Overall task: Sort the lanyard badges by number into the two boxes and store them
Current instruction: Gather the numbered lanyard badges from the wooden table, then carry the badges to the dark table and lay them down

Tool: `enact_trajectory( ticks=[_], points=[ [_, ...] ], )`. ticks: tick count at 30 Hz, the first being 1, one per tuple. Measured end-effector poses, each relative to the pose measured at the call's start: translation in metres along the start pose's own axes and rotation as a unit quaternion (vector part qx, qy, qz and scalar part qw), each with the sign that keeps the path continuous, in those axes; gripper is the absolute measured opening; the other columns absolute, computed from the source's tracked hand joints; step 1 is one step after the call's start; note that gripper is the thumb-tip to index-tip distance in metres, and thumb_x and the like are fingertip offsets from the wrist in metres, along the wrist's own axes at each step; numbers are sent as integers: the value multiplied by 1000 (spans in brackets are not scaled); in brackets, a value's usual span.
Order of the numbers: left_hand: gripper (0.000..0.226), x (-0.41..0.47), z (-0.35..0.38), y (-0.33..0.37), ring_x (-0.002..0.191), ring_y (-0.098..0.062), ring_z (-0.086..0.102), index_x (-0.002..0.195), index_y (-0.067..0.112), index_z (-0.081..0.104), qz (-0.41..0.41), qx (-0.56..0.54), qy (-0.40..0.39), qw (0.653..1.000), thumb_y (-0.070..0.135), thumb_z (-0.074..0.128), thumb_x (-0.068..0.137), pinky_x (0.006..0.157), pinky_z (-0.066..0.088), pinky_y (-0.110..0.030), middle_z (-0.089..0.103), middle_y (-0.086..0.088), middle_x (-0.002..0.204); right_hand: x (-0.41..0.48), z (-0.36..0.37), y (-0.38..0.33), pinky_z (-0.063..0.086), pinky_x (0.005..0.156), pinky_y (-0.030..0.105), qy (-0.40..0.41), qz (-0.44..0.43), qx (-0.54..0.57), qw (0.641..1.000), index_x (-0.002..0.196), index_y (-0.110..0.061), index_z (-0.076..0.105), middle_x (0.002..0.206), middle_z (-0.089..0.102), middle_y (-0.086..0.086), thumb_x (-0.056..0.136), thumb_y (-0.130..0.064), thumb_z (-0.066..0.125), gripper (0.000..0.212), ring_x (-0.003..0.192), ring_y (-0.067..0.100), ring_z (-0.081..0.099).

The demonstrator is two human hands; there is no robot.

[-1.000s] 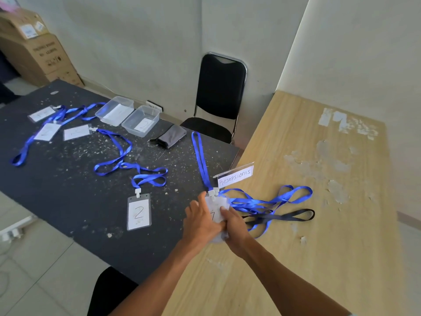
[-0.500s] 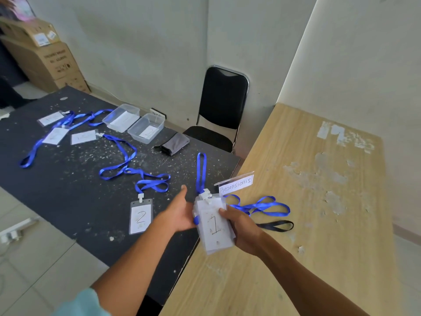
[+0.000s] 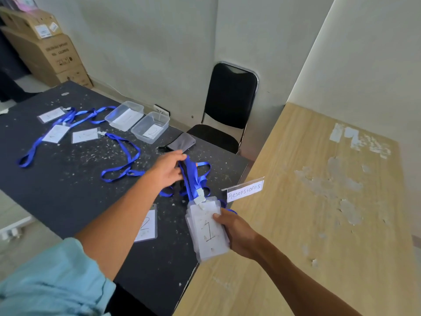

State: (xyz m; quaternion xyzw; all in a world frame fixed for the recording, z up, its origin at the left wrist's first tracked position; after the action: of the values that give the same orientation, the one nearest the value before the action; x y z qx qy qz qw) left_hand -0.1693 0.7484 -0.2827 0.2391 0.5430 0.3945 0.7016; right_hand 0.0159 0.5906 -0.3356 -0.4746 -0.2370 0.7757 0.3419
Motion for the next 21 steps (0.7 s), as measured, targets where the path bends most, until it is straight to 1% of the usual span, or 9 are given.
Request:
enact_trajectory(
  ticks=[2,6,8,12,14,16,17,19,21],
  points=[
    [39,11,1,16,100,-34,71,136,14,52,41,38,-19,998,3,53,98,86,57,-51,67,-16,110,14,7,-5,56,84,43,2,-19,6,1000,130,-12,57,121,68,14,102,-18,45,30,106,28,65],
    [33,27,9,29,95,-25,73,131,16,55,116,95,-51,987,7,53,100,85,57,-44,72,-10,103,47,14,-4,58,80,37,42,-56,-25,997,127,-19,59,116,71,6,103,-20,45,27,105,23,69],
    [36,37,8,17,98,-22,66,135,20,52,113,176,-58,976,13,53,100,87,52,-42,65,-8,115,65,9,9,58,85,39,95,-56,-62,992,123,-18,60,115,71,7,103,-19,47,24,105,24,69],
    [50,57,-16,-36,85,-18,53,148,31,34,43,462,-37,885,23,46,101,73,41,-32,55,-3,114,89,-9,46,58,89,40,179,-5,-139,974,116,-18,60,111,71,5,103,-21,48,18,101,22,69],
    [57,59,-33,-63,75,-19,54,154,26,26,44,499,22,865,20,43,100,63,40,-30,61,-12,122,96,-15,59,58,79,32,204,13,-166,965,115,-16,58,108,69,4,103,-22,47,17,98,20,68],
    [39,50,-46,-86,89,-27,60,138,11,49,60,483,116,866,13,41,99,72,45,-33,62,-17,125,104,-16,65,55,75,29,242,23,-197,950,114,-13,54,109,66,7,103,-23,46,17,96,20,65],
    [27,45,-51,-98,96,-32,62,118,5,59,62,477,156,863,10,41,98,77,45,-35,65,-20,117,107,-15,65,54,78,32,260,25,-205,943,114,-11,51,110,65,9,102,-23,47,18,97,21,64],
    [22,32,-58,-125,95,-39,64,81,3,57,41,461,188,867,10,41,95,75,46,-39,67,-26,98,111,-8,63,52,84,36,289,27,-198,936,115,-10,43,111,60,9,102,-23,47,19,100,22,61],
    [26,18,-56,-147,86,-36,64,80,4,55,-5,440,170,882,17,40,97,74,51,-39,66,-23,94,112,-1,60,52,87,38,309,26,-185,932,114,-11,37,109,56,8,102,-21,48,19,101,24,60]
  ],
)
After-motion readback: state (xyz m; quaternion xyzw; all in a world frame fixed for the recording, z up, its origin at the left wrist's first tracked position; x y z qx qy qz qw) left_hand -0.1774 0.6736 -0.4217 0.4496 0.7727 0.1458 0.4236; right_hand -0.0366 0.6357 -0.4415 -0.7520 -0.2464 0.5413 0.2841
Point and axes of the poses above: each hand's wrist, its own x-axis towards the middle knuckle, its own z-axis out of the palm, y = z × x, the point moved 2 cm from there along x, towards the middle knuckle
